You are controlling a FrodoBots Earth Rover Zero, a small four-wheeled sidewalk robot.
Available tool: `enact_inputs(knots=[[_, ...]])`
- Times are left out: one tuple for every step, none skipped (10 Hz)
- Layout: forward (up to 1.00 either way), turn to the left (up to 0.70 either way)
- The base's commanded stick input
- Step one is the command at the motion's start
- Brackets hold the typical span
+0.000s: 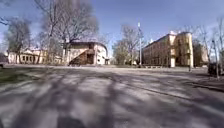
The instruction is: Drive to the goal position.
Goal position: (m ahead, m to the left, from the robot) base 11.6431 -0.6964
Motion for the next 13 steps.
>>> enact_inputs(knots=[[0.85,0.00],[0.85,0.00],[0.85,0.00],[0.85,0.00],[0.85,0.00],[0.85,0.00],[0.85,0.00],[0.85,0.00],[0.85,0.00],[0.85,0.00],[0.85,0.00],[0.85,0.00],[0.85,0.00]])
